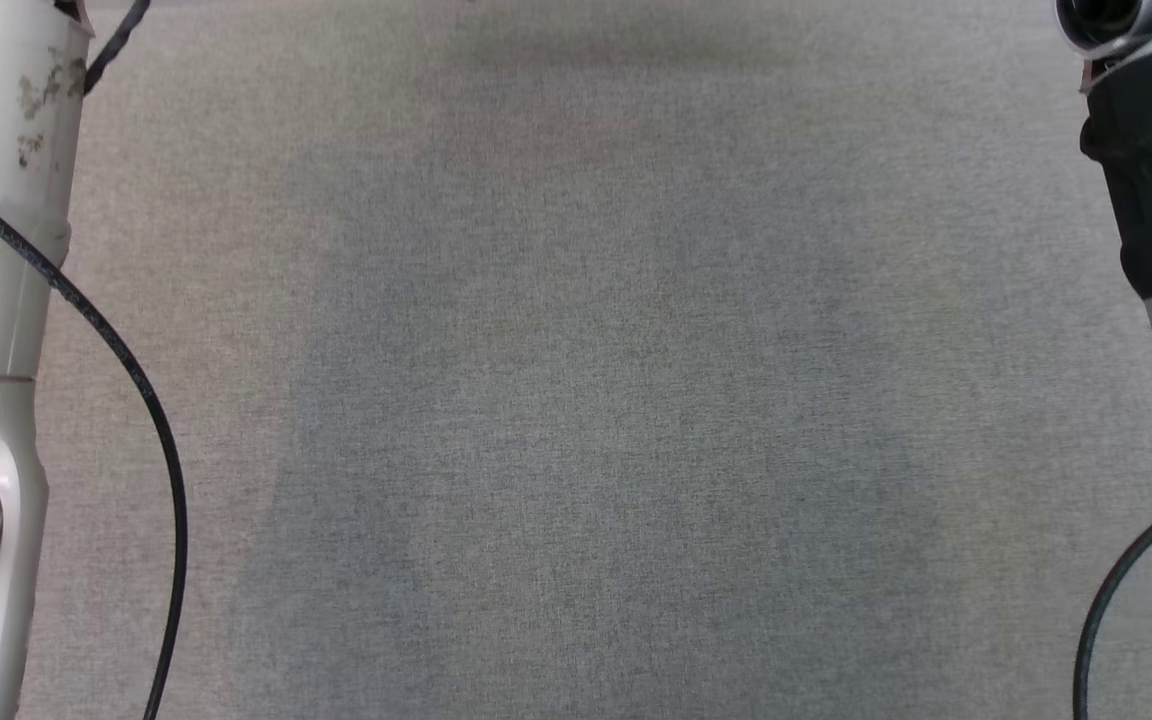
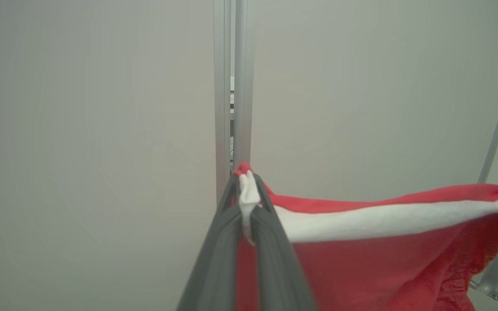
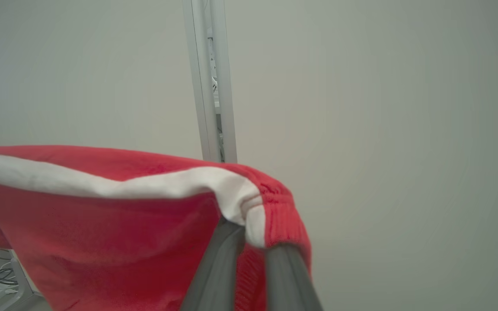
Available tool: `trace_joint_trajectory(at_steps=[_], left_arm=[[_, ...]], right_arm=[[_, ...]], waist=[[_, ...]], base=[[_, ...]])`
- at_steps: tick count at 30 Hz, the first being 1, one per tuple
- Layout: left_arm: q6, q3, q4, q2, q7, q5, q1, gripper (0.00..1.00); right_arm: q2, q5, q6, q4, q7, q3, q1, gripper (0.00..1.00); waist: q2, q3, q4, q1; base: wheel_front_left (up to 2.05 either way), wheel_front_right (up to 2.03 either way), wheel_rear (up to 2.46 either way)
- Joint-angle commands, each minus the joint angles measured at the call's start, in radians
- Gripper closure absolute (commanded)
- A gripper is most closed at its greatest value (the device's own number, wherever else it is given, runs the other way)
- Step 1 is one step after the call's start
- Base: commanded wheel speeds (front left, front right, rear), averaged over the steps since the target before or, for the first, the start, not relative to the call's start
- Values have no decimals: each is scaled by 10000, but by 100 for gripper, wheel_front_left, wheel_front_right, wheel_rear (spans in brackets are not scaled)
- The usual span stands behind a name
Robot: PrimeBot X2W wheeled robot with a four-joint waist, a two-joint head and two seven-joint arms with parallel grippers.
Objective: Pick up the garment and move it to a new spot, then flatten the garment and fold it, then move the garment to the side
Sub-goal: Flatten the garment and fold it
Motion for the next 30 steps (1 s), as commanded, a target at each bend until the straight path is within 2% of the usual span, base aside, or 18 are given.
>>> trace_joint_trajectory(at_steps=[1,8,14,19,23,24,30], left_arm=[[-83,-74,245,-3,-179,117,-175,100],[-343,-466,1739,-422,-1342,-58,284,100],[-429,-693,2116,-574,-2293,-446,2003,100],[-439,-498,1349,-414,-2572,-681,3652,100],[-333,-116,5,-181,-2595,-486,5100,100],[-333,-116,5,-181,-2595,-486,5100,100],[-51,189,-1666,69,-2601,-472,7529,100]], right_arm=[[-1,-74,-3,320,-155,72,-167,100],[159,-79,-3,1834,-732,761,-347,100],[220,568,-3,1877,-924,1589,971,100],[57,1368,-3,1073,-956,2138,2452,100],[-121,2000,-3,494,-954,2472,3903,100],[-121,2000,-3,494,-954,2472,3903,100],[-379,2793,-5,303,-955,2691,5753,100]], waist=[[0,228,38,0],[0,1072,150,0],[0,1231,54,0],[0,1220,66,0],[0,890,161,0],[0,890,161,0],[0,203,185,0]], base=[[0,0,0],[0,0,0],[0,0,0],[0,0,0],[0,0,0],[0,0,0],[0,0,0]])
